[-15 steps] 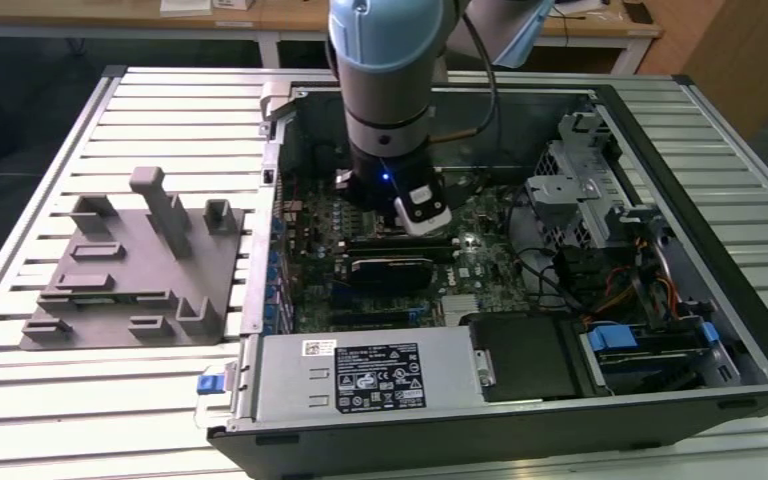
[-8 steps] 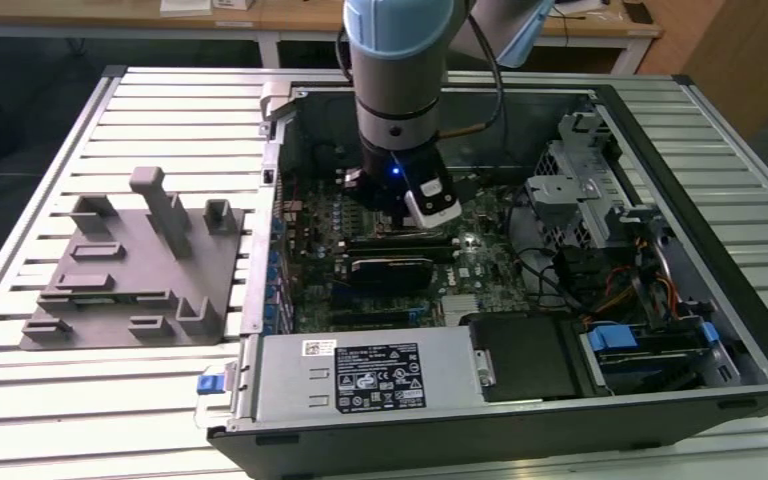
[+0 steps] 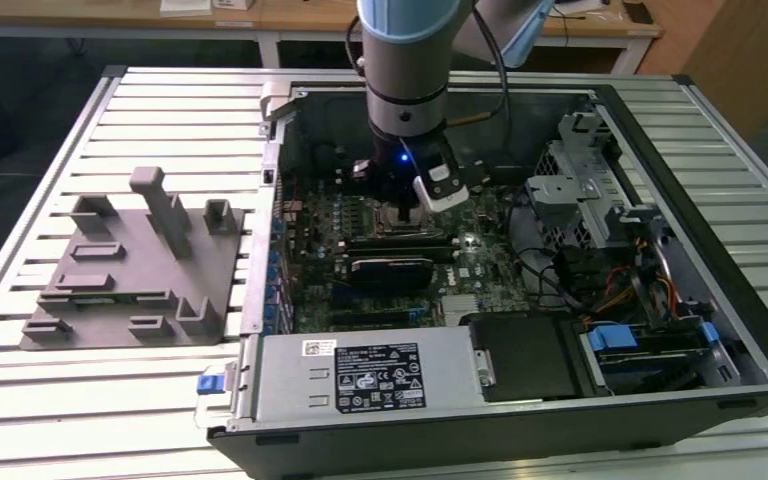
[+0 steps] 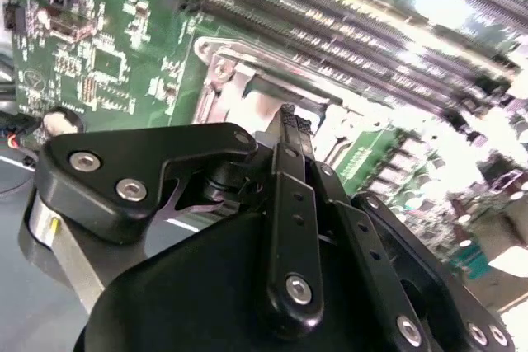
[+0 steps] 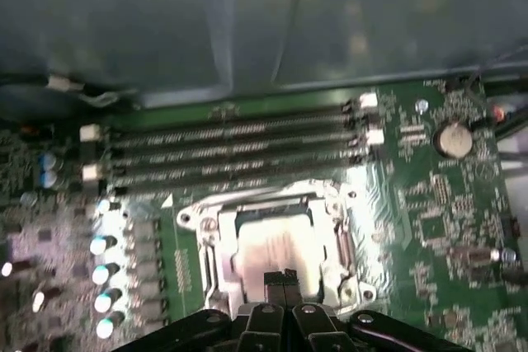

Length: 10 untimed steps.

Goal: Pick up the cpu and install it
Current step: 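Install the second cpu locking lever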

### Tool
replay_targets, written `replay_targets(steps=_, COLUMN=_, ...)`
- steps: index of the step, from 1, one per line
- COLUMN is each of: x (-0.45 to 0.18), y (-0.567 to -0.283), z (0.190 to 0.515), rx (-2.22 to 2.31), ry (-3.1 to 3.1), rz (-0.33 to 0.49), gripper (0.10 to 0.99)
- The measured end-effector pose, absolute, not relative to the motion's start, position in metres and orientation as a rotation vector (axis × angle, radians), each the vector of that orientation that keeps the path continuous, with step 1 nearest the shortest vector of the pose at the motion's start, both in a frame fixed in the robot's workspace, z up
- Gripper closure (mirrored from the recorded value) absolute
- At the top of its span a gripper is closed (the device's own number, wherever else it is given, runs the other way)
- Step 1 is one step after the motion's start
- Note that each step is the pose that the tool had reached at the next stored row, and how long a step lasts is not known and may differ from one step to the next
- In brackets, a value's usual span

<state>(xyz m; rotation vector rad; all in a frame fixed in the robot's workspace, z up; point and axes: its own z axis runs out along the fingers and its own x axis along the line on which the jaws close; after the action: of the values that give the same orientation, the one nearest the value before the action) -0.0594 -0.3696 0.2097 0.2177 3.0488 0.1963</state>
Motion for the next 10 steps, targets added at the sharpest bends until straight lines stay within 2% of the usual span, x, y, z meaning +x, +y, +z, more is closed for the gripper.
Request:
replay_targets(steps=4, x=-0.0555, y=-0.3584, z=0.2093, rx=0.217, ry=3.050, rz=0.184, gripper=0.980)
replay_targets(steps=10, x=-0.0553, y=-0.3579, z=0.2092, rx=0.217, ry=3.050, rz=0.183, gripper=0.980)
